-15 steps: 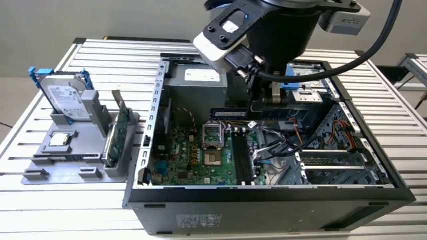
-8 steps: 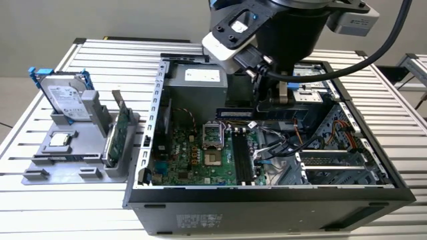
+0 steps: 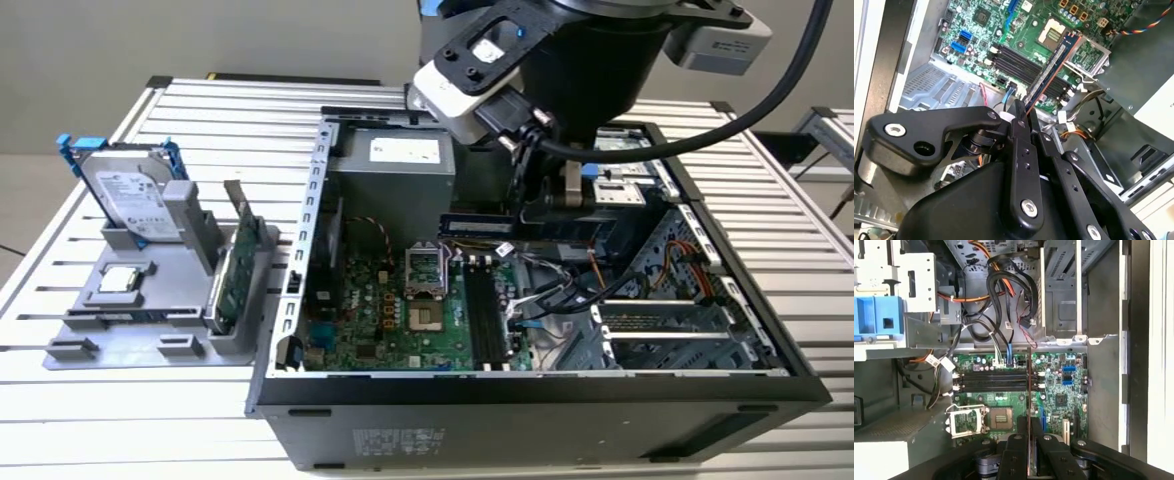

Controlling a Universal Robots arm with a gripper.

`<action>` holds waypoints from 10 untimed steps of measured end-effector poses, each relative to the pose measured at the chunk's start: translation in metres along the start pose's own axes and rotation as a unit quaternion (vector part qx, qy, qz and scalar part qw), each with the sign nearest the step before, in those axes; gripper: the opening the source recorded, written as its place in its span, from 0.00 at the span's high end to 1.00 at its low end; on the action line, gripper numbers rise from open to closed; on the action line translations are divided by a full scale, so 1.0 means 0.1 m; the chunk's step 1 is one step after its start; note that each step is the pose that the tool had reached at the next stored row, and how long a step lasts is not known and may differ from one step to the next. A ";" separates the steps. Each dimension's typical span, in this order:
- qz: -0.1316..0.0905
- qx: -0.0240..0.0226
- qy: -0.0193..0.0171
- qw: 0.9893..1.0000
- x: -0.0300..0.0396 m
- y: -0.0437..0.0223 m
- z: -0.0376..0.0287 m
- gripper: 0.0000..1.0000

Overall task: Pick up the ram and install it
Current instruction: 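Pick up the ram and move it above insertion slot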

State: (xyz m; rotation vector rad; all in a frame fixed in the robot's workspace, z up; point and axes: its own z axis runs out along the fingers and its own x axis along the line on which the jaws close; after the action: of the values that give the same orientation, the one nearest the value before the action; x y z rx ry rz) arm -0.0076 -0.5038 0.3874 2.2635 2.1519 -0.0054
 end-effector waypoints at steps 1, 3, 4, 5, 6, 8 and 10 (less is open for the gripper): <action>0.000 0.000 0.000 1.000 0.002 0.008 0.000 1.00; 0.000 0.000 0.000 1.000 0.004 0.030 0.000 1.00; 0.000 0.000 0.000 1.000 0.005 0.046 0.000 1.00; 0.000 0.000 0.000 1.000 0.007 0.062 0.000 1.00; 0.000 0.000 0.000 1.000 0.008 0.079 0.001 1.00; 0.000 0.000 0.000 1.000 0.010 0.113 0.001 1.00; 0.000 0.000 0.000 1.000 0.012 0.146 0.002 1.00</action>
State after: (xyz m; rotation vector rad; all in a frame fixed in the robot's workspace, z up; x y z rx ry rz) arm 0.0070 -0.5034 0.3874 2.2634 2.1517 -0.0056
